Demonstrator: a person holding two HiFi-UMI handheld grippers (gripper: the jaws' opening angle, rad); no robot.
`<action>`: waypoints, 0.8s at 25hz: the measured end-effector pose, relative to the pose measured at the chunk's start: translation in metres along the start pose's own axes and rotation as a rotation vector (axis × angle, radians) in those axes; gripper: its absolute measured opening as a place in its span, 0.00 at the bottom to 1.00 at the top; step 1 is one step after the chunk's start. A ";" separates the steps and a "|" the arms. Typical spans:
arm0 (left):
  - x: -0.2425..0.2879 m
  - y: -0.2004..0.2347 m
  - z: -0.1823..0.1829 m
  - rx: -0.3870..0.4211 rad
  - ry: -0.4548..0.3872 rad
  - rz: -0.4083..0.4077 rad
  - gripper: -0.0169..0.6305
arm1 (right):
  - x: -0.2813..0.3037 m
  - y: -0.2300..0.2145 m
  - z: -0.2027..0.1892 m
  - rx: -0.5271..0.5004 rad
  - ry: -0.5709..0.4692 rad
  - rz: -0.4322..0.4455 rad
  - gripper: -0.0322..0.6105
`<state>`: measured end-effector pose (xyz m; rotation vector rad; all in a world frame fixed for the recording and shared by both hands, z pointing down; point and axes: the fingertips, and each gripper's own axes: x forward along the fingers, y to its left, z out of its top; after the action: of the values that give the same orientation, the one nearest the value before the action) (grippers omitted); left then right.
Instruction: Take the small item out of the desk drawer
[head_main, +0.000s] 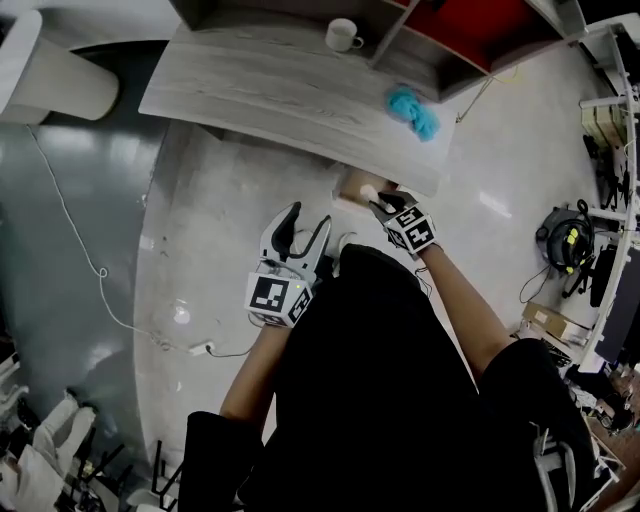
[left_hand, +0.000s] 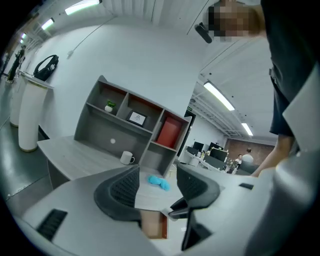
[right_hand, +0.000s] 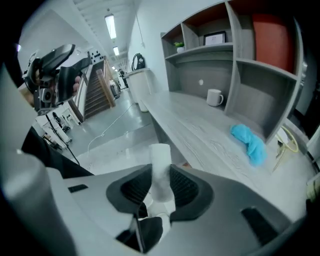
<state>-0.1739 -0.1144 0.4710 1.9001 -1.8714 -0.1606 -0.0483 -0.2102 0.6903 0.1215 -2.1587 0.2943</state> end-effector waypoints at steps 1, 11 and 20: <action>0.002 -0.001 0.003 0.004 -0.001 -0.012 0.35 | -0.007 0.002 0.007 0.009 -0.024 -0.009 0.23; 0.023 -0.009 0.019 0.071 0.010 -0.141 0.35 | -0.066 0.012 0.058 0.089 -0.254 -0.096 0.22; 0.045 -0.031 0.043 0.118 -0.012 -0.234 0.35 | -0.148 0.003 0.084 0.124 -0.407 -0.228 0.23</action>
<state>-0.1597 -0.1698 0.4310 2.2002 -1.6950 -0.1392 -0.0319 -0.2323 0.5224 0.5347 -2.4970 0.2891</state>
